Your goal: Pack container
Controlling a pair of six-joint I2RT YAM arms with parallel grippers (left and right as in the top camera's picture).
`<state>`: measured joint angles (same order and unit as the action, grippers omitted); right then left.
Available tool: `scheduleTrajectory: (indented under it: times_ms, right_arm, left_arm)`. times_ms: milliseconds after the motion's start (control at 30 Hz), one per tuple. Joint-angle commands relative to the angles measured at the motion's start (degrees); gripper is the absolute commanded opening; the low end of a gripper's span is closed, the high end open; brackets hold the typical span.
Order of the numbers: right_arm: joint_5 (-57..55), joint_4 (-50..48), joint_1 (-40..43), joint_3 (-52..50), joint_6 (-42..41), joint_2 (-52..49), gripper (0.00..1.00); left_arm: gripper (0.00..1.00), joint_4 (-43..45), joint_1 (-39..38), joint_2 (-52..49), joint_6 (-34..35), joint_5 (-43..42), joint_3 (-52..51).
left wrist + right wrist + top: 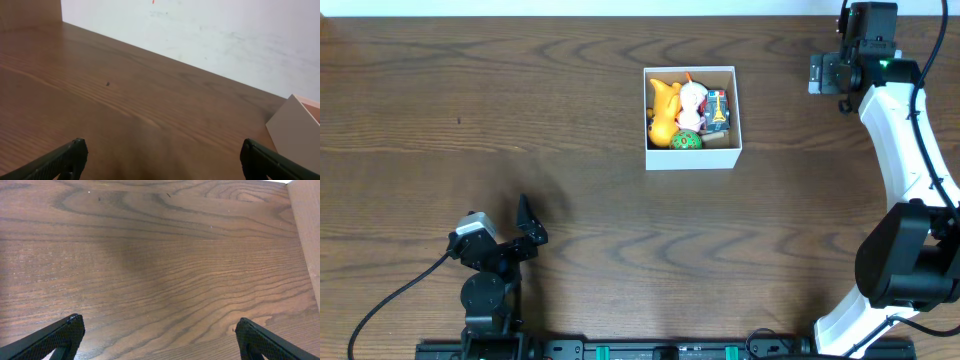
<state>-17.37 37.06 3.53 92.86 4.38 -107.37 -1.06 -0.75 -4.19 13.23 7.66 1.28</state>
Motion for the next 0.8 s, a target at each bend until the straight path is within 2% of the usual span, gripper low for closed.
scheduleTrajectory:
  times_ms: [0,567,767]
  right_arm:
    - [-0.17,0.02,0.15,0.74,-0.72,0.00,0.99]
    - [0.22,1.97,0.15,0.66,-0.72,-0.11,0.99]
    - [8.87,-0.26,0.24,0.66,-0.72,2.78,0.99]
  left_arm:
    - [0.98,-2.36,0.31,-0.20,-0.98,0.50,-1.05]
    - [0.98,-2.36,0.31,-0.17,-0.98,0.48,-1.05]
    - [0.98,-2.36,0.31,-0.17,-0.98,0.48,-1.05]
